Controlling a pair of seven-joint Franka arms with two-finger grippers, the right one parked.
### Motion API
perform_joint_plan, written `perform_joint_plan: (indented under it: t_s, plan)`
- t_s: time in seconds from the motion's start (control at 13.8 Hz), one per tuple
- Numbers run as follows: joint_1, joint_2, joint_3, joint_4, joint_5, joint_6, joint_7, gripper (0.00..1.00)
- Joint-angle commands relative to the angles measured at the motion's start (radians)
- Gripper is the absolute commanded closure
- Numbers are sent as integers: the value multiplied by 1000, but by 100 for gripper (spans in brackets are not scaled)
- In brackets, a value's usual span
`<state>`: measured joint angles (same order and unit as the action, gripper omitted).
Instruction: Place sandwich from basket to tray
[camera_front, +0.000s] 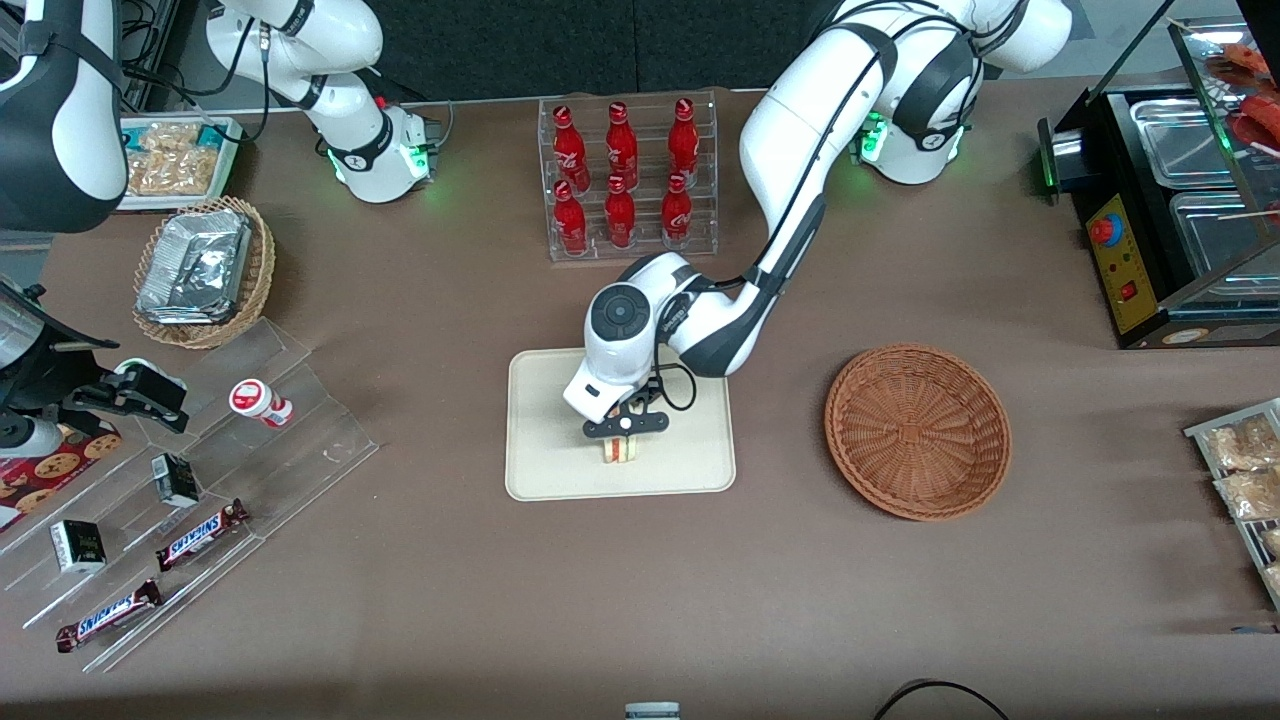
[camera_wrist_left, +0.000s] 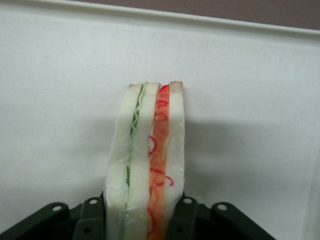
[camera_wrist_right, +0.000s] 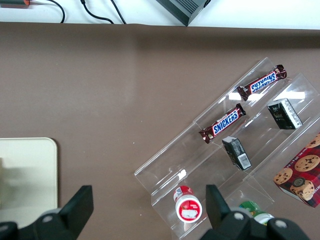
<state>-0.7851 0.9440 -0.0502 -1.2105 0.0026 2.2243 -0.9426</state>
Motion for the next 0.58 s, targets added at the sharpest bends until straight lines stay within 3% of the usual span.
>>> perform_joint_plan:
  t_s: [0.0,0.29,0.51]
  plan:
    - [-11,-13,13,32,17,-43,-35,0]
    - [47,-101,10,91,-33,-192,-21,0]
    - [96,-261,10,-5,-47,-230,-1,0]
